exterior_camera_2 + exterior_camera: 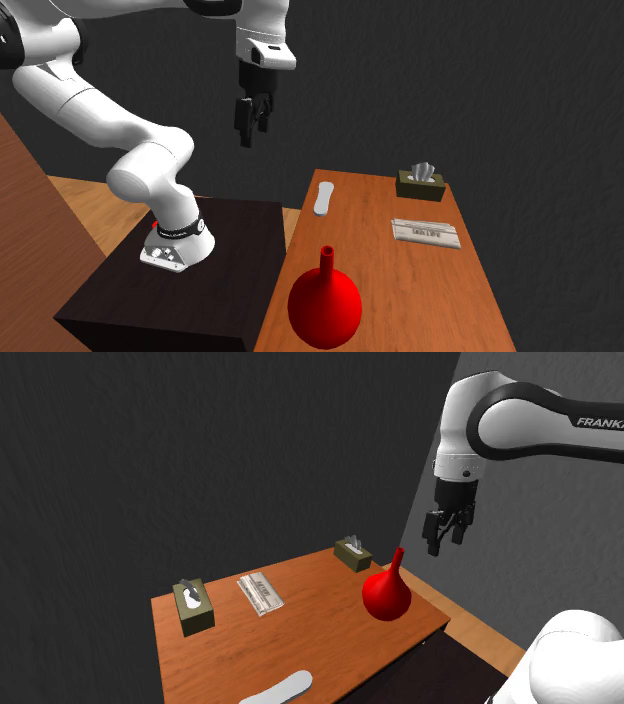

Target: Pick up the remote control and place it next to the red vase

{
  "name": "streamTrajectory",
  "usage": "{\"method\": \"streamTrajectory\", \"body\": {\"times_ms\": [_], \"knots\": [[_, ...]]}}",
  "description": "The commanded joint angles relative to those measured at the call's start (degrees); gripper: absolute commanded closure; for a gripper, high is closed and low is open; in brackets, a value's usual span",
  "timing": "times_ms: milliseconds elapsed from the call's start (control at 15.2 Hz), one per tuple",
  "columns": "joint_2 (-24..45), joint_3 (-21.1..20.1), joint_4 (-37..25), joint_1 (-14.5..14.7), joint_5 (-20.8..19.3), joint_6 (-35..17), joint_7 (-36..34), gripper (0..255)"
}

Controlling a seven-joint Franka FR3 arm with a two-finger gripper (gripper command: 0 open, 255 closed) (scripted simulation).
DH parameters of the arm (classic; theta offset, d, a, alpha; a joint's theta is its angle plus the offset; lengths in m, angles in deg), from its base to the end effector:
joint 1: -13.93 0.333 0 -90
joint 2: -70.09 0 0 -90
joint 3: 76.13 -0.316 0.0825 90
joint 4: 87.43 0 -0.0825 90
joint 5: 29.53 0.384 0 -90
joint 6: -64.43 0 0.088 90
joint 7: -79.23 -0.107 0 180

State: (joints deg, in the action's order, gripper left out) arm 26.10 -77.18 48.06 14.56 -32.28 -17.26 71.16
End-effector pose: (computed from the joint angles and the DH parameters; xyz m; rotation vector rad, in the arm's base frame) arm 0.2944 0.0044 0.5698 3.0510 -0.1842 -0.2539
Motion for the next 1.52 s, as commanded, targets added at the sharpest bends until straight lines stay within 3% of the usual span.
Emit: {"method": "streamTrajectory", "body": {"times_ms": [0,396,792,1122,1452], "knots": [[0.0,0.0,0.0,0.0,0.0,0.0,0.0,0],[-5.06,-7.18,10.53,-0.7,7.49,-6.58,-15.08,0],[-5.92,-16.02,18.05,-0.32,16.25,-15.16,-30.1,0],[-2.2,-24.59,21.47,-0.07,23.62,-24.46,-42.44,0],[5.91,-34.12,21.91,-1.55,29.49,-35.65,-54.6,0]]}}
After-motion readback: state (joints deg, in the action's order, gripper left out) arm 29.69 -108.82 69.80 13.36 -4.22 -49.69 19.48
